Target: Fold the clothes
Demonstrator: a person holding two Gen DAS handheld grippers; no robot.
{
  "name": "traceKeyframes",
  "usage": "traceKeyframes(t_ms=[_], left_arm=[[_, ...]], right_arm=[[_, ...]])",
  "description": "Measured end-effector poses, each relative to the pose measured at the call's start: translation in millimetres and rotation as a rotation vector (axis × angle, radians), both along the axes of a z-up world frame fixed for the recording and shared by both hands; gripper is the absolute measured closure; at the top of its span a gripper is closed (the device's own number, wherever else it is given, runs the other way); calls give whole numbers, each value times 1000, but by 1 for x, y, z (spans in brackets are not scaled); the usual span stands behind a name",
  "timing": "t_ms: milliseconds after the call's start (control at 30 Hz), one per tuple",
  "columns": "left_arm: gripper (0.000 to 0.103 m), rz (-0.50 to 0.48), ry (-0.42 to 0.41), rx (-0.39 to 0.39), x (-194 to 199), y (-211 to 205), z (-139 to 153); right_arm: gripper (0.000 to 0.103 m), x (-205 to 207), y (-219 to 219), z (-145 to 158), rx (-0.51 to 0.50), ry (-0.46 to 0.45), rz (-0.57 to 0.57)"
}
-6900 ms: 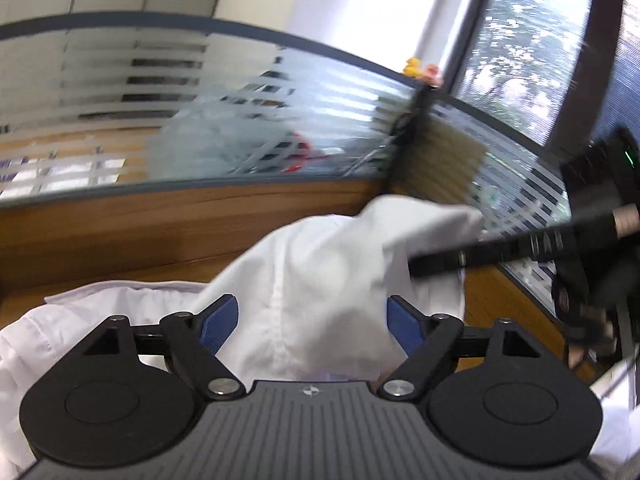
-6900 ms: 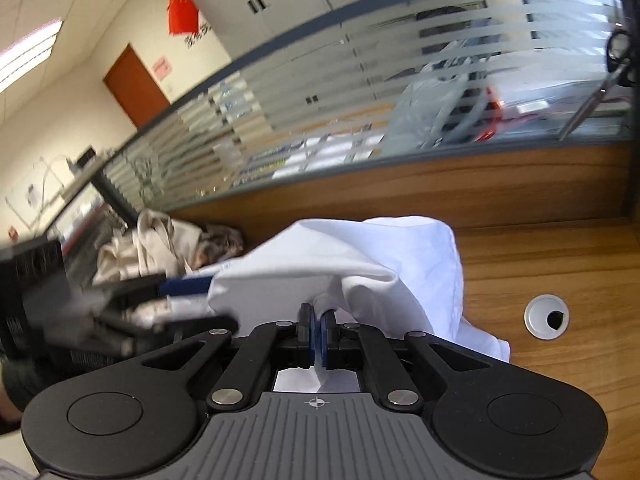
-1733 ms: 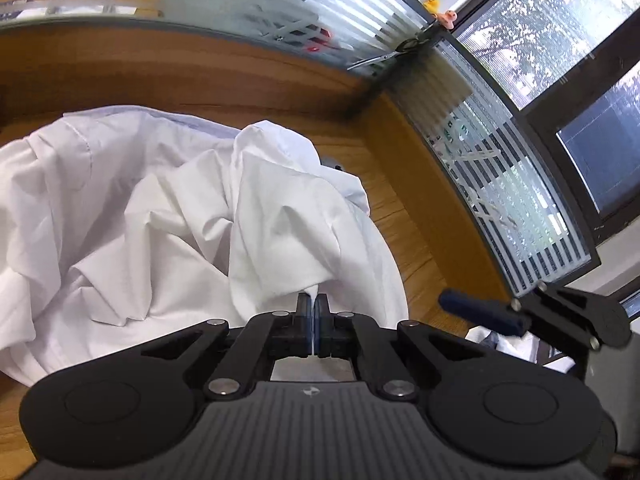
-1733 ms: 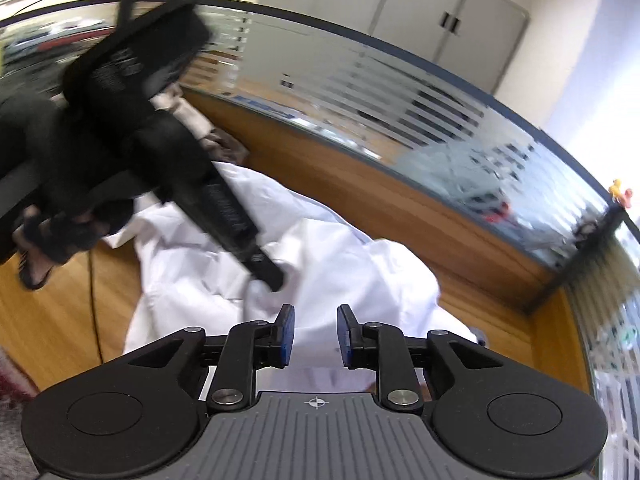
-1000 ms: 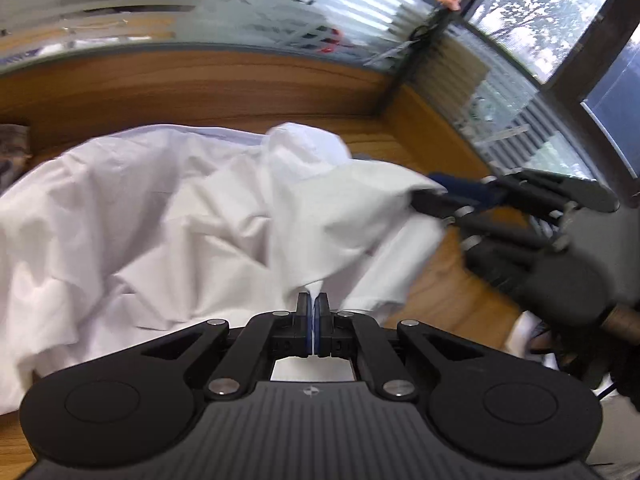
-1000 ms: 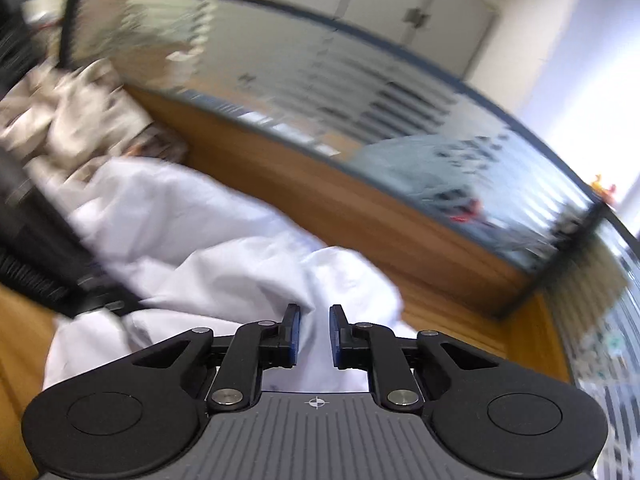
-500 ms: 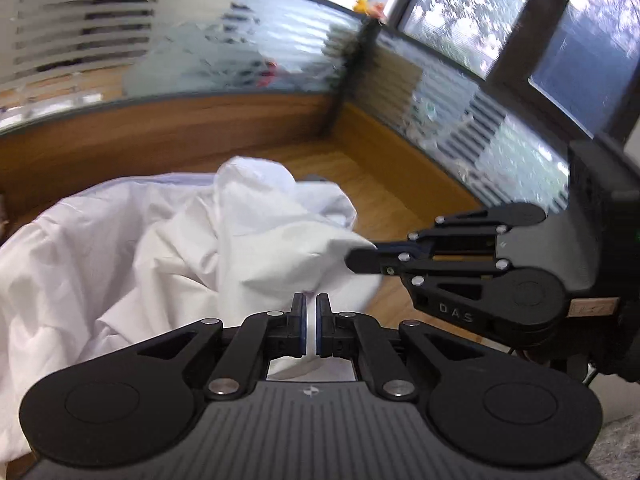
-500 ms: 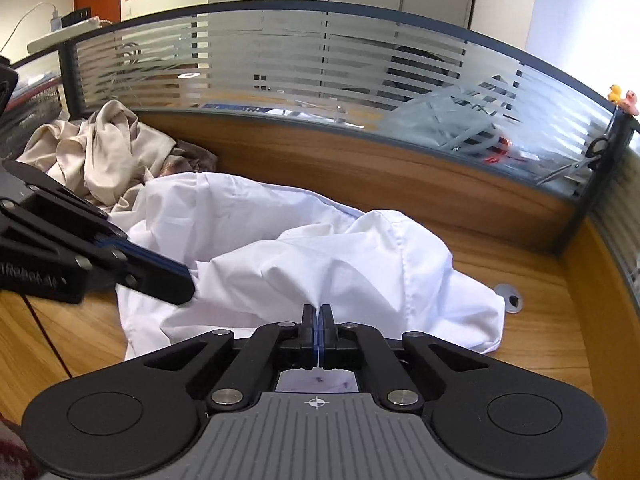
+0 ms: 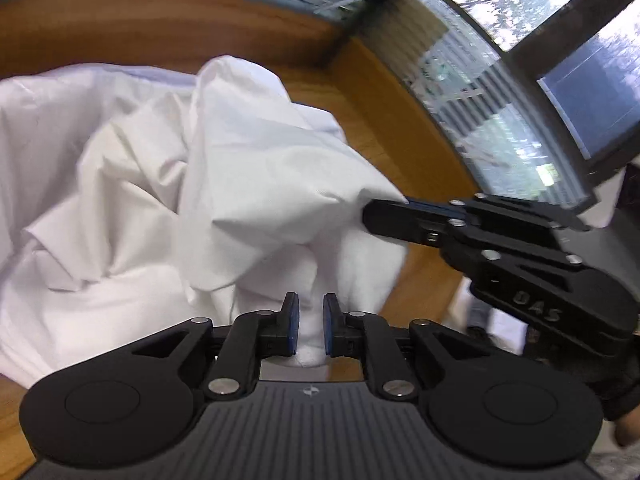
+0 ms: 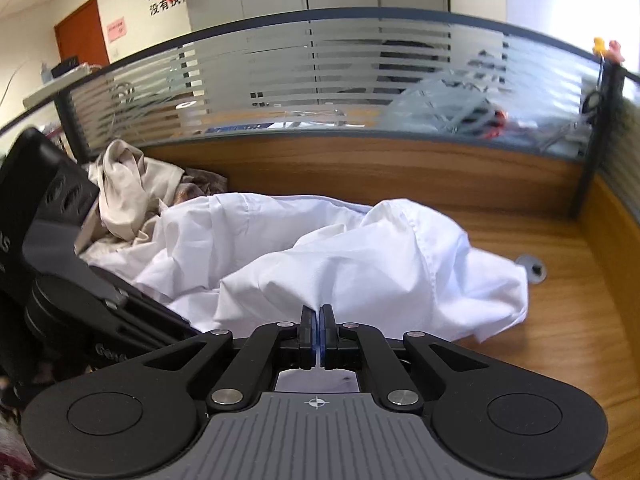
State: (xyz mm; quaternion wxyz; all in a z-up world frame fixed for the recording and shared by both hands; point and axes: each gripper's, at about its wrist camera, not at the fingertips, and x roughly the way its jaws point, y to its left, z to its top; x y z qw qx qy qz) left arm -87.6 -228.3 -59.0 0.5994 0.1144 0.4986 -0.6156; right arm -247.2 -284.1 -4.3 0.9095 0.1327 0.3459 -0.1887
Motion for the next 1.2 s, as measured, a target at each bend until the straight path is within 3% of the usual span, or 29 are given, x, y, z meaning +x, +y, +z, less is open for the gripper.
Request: traceKeyframes(t_ms=[33,100,200,333,600,867,933,967,1033,1067,1167,1200], left_arm=[[81,9,-34,-3,-3,-1,2],[58,14,-69,-16,-10,-2,7],[51,16,-125,-25,-19,-6,12],[50,61,-181,-14,-23,-13,9],[62,157,-250,56,-15,-13,-2],[64,169,-248,78,-12,-14,-23],[83,172,-238,77,-8,-13,-28],[98,171,-236,71,-7,-12,-28],[98,175,-216,47,-3,-7,-24],[99,179,-197,36,0,-3,-21],[100,201,-153,19,12,7,-12],[100,210,-144,14,15,11,-9]], right_arm=[[99,0,0,0,-1,1,3],[99,1,2,-1,-5,6,9],[99,2,4,-2,1,5,12],[99,3,4,-2,1,2,21],[99,6,6,-2,7,-6,28],[99,21,11,-8,36,-8,71],[99,23,9,-9,44,-4,80],[99,24,9,-9,46,-1,85],[97,23,5,-7,56,2,102],[93,21,2,-5,67,5,112],[66,14,-10,3,111,17,133],[64,9,-17,5,130,12,130]])
